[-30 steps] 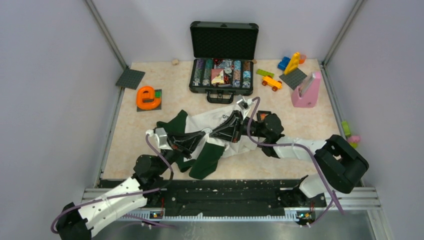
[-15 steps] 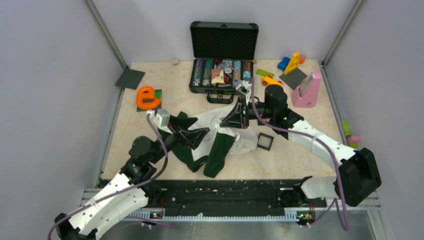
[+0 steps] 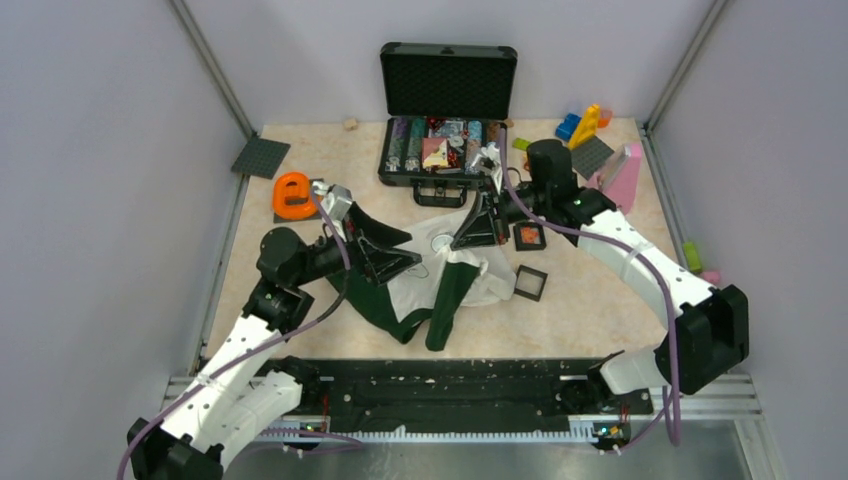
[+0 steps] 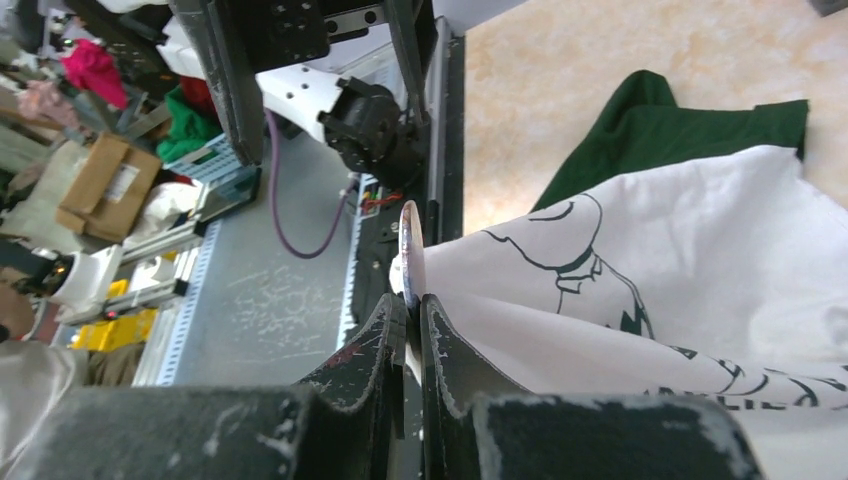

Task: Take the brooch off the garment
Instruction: Remove the brooch from the clothes.

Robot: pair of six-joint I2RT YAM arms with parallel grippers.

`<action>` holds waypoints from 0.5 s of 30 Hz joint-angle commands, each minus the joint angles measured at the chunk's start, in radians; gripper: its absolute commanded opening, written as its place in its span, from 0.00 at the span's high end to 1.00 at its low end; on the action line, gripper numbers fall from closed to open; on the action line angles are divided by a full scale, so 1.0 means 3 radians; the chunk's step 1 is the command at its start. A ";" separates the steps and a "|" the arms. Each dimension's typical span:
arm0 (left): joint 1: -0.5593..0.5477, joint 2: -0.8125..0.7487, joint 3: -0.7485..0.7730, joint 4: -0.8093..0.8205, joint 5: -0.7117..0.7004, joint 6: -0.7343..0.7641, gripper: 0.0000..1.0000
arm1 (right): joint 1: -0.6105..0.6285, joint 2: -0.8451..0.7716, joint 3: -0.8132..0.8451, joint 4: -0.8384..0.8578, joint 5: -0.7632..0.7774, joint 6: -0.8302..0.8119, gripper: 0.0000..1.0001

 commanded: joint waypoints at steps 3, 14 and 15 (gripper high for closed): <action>0.0017 0.0081 -0.0022 0.0467 0.0419 0.0086 0.40 | -0.0017 0.0045 0.0165 0.0302 -0.0407 0.0327 1.00; 0.0013 0.0460 -0.0012 0.0826 0.0369 -0.0109 0.42 | 0.0024 0.0008 0.0035 0.0625 -0.0446 0.0601 1.00; 0.0013 0.0484 -0.0016 0.0885 0.0395 -0.0146 0.42 | 0.0029 0.0013 0.0035 0.0613 -0.0439 0.0596 1.00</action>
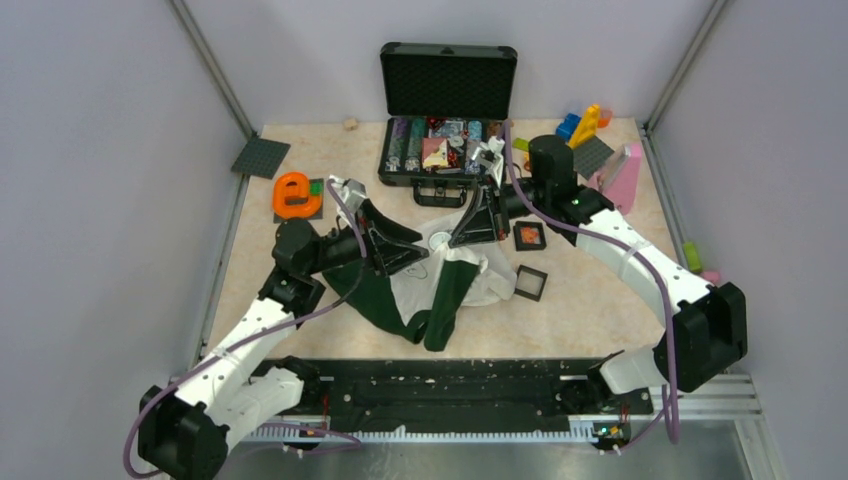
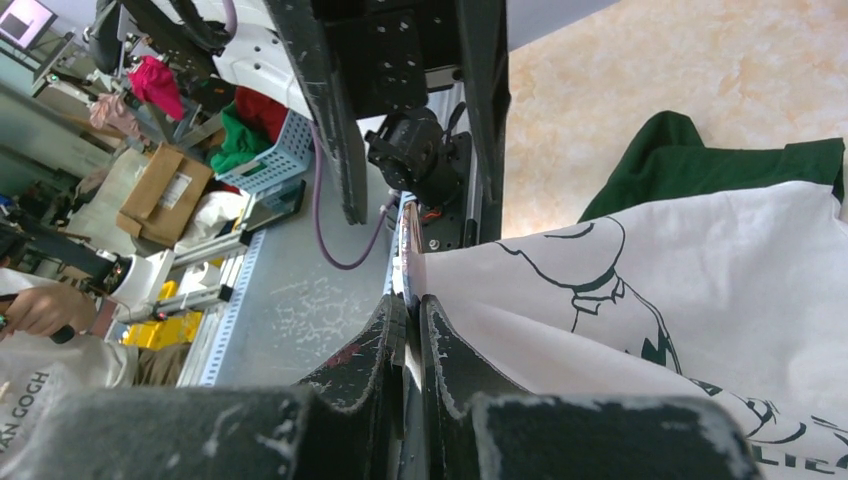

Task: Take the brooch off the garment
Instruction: Remove the brooch from the clothes.

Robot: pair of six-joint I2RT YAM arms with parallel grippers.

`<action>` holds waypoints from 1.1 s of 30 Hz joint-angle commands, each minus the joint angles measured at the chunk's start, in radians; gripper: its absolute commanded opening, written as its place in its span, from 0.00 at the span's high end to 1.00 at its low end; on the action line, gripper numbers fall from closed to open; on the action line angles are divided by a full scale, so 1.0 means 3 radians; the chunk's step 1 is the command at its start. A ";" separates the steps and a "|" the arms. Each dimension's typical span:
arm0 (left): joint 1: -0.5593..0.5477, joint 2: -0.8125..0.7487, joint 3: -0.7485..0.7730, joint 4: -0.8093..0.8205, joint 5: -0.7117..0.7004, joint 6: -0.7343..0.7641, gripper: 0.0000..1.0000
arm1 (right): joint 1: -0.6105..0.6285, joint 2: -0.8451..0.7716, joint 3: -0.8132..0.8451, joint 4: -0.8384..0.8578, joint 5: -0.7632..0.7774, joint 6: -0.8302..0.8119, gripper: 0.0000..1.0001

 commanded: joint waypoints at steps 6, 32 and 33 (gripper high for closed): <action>0.0014 0.0145 0.0057 0.0492 0.0166 -0.0198 0.53 | 0.0033 -0.0003 0.0041 0.0104 -0.0105 0.0014 1.00; -0.0001 0.0342 0.0169 0.0382 0.0273 -0.0169 0.72 | 0.0111 0.0137 0.0210 -0.0224 0.0004 -0.0226 1.00; -0.0006 0.0348 0.0172 0.0375 0.0276 -0.0164 0.72 | 0.0111 0.0139 0.0210 -0.0219 0.0003 -0.0225 1.00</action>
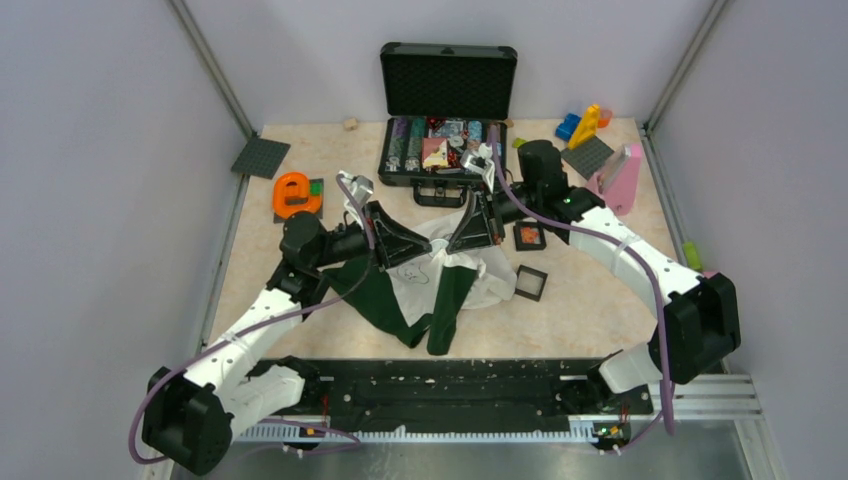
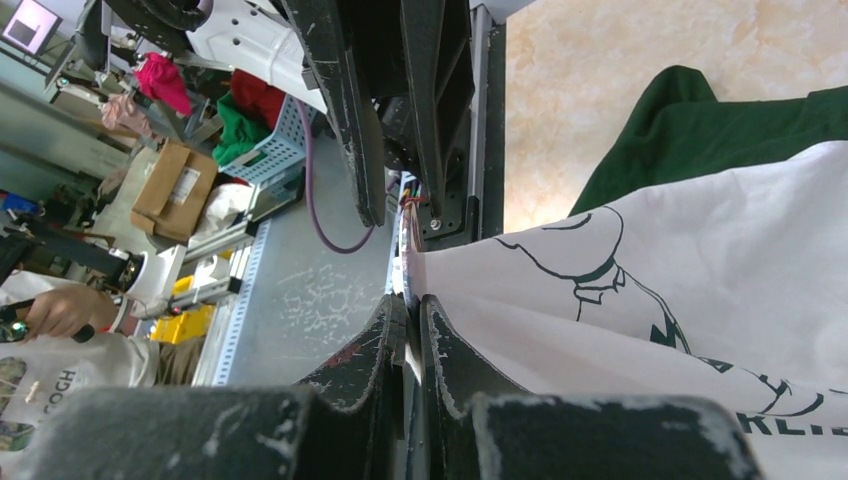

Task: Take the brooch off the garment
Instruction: Remove the brooch from the clothes.

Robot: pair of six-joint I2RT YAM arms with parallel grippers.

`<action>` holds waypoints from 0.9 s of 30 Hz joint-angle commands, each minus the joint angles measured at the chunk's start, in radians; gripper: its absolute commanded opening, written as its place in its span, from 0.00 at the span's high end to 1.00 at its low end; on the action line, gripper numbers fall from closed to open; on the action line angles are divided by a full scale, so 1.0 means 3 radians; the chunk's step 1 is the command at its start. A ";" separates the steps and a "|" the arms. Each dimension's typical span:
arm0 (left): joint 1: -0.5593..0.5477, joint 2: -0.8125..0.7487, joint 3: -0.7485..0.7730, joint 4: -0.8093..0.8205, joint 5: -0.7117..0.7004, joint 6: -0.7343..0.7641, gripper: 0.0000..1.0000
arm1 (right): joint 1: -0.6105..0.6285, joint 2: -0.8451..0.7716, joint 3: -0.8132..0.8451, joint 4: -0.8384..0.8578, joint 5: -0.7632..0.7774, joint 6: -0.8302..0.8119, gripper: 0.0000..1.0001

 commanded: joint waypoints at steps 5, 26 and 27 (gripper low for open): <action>-0.0022 0.0061 0.0168 0.0047 0.0108 0.0043 0.76 | 0.0055 0.0009 0.0209 0.0082 -0.0057 -0.0036 1.00; -0.0081 -0.0209 0.0018 -0.0075 -0.0296 0.0169 1.00 | 0.0058 -0.0263 -0.0278 0.1027 0.0132 0.0483 0.68; -0.0083 -0.0237 -0.0005 -0.0036 -0.0329 0.0145 1.00 | 0.0060 -0.0280 -0.0316 0.1074 0.0167 0.0502 0.64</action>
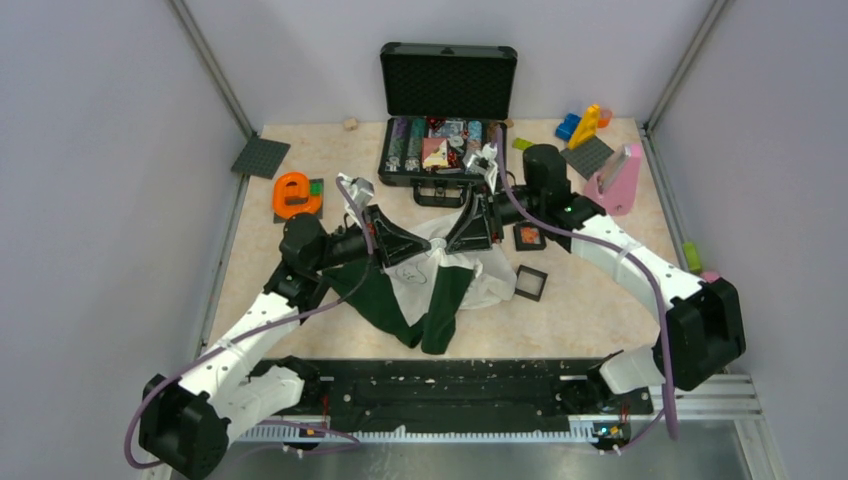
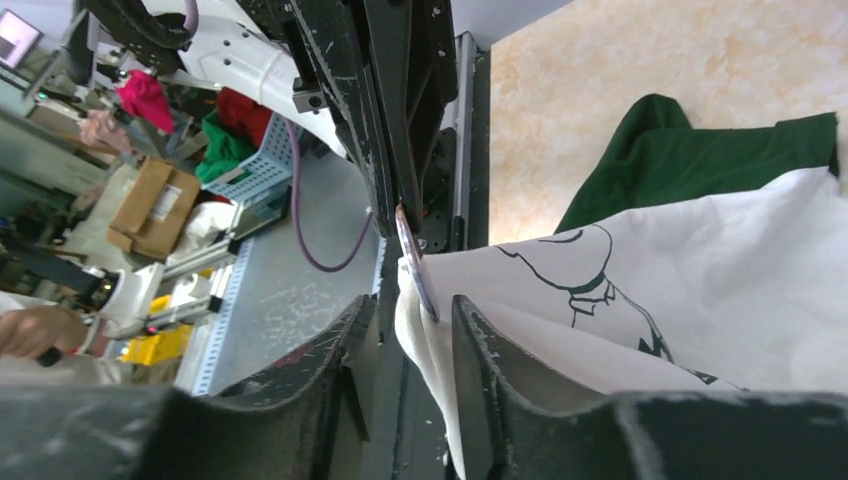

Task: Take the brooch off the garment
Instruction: Remove the brooch from the clothes.

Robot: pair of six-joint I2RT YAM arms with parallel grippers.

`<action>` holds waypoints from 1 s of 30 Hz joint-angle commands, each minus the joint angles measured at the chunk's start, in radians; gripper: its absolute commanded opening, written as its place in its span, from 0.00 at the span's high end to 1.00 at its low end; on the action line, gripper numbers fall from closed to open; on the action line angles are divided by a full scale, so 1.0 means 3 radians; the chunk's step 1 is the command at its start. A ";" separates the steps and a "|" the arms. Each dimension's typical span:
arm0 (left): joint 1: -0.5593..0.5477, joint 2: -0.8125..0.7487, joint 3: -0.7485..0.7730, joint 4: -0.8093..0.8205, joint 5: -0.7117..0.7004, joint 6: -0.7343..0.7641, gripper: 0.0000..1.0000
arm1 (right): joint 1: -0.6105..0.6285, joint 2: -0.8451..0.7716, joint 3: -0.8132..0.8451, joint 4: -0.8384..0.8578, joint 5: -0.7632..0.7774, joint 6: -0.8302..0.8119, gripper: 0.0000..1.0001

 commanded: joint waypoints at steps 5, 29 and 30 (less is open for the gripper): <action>-0.0011 -0.0245 -0.0130 0.0340 -0.0265 -0.0128 1.00 | 0.0044 -0.0294 -0.0325 0.0857 0.0145 0.0331 0.56; -0.0009 -0.0213 -0.0192 0.0563 -0.0156 -0.0304 1.00 | 0.0142 -0.0328 -0.0455 0.1395 0.0356 0.0455 1.00; -0.0011 -0.0212 -0.0190 0.0527 -0.0151 -0.0275 1.00 | 0.0142 -0.0328 -0.0441 0.1363 0.0350 0.0458 1.00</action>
